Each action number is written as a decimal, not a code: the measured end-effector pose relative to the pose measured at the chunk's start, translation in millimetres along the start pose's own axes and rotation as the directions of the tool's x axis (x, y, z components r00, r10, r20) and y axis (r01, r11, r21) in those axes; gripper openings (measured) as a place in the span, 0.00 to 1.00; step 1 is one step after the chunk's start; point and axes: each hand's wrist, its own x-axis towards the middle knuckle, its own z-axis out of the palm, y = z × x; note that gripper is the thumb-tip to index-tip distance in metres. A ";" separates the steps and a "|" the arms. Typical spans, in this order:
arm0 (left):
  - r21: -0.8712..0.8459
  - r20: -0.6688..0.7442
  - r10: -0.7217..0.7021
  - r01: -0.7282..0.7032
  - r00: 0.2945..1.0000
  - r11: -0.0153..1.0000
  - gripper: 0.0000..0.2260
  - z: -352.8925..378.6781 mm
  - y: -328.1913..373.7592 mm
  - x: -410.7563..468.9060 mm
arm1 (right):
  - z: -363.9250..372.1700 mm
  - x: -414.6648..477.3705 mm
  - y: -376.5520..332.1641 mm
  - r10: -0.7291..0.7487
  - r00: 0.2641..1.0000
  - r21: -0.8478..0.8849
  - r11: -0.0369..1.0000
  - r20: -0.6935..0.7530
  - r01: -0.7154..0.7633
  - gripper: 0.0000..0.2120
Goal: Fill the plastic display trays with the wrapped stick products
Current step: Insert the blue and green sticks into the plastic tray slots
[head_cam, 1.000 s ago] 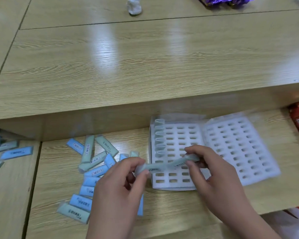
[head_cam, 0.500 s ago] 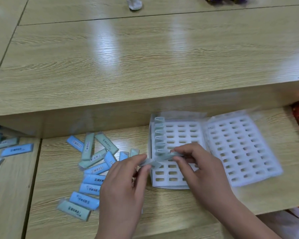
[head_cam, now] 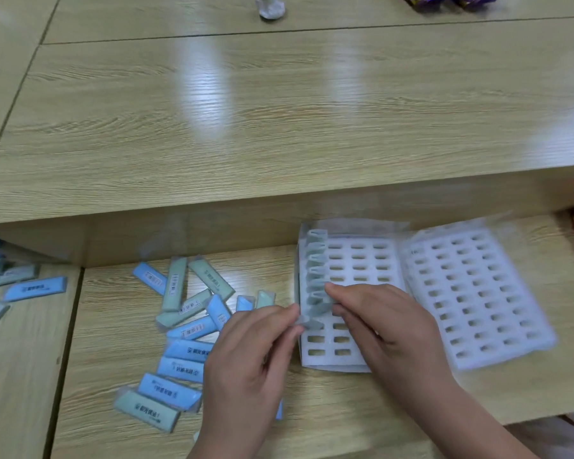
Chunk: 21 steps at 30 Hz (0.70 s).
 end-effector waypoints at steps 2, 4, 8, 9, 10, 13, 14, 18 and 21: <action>0.007 -0.001 0.022 -0.022 1.000 1.000 0.10 1.2 -1.7 0.3 | 0.3 -0.5 2.5 -0.045 0.999 -0.037 0.998 0.021 0.045 0.16; 0.016 -0.024 0.020 -0.019 1.000 1.000 0.11 3.1 -2.5 1.2 | 1.4 -3.0 3.7 -0.064 0.997 -0.082 0.994 0.041 0.067 0.22; 0.000 -0.041 0.078 -0.078 0.996 0.997 0.09 7.4 -3.1 1.6 | 4.7 -3.4 4.7 -0.072 0.997 -0.075 0.994 0.035 0.075 0.21; 0.002 -0.033 0.089 -0.089 0.996 0.996 0.09 8.4 -3.3 1.6 | 5.1 -2.7 4.6 -0.074 0.997 -0.069 0.995 0.038 0.077 0.20; 0.006 -0.024 0.090 -0.090 0.996 0.996 0.09 8.7 -3.8 1.5 | 5.3 -2.2 4.4 -0.072 0.996 -0.067 0.995 0.046 0.075 0.19; 0.027 -0.006 0.113 -0.113 0.994 0.993 0.10 5.4 -6.1 1.2 | 4.9 -0.3 1.5 -0.003 0.999 -0.100 0.995 0.043 0.008 0.15; 0.033 0.005 0.130 -0.130 0.992 0.991 0.10 4.5 -6.9 1.1 | 4.5 0.2 0.9 0.026 0.999 -0.102 0.995 0.034 -0.022 0.13; 0.059 0.054 0.160 -0.163 0.986 0.985 0.10 6.7 -9.3 -3.4 | 6.4 -1.1 1.7 -0.011 1.000 -0.075 0.997 0.021 0.013 0.08; 0.100 0.092 0.157 -0.166 0.983 0.981 0.12 8.4 -12.2 -4.4 | 7.0 -1.5 3.5 -0.030 0.999 -0.058 0.998 0.015 0.031 0.08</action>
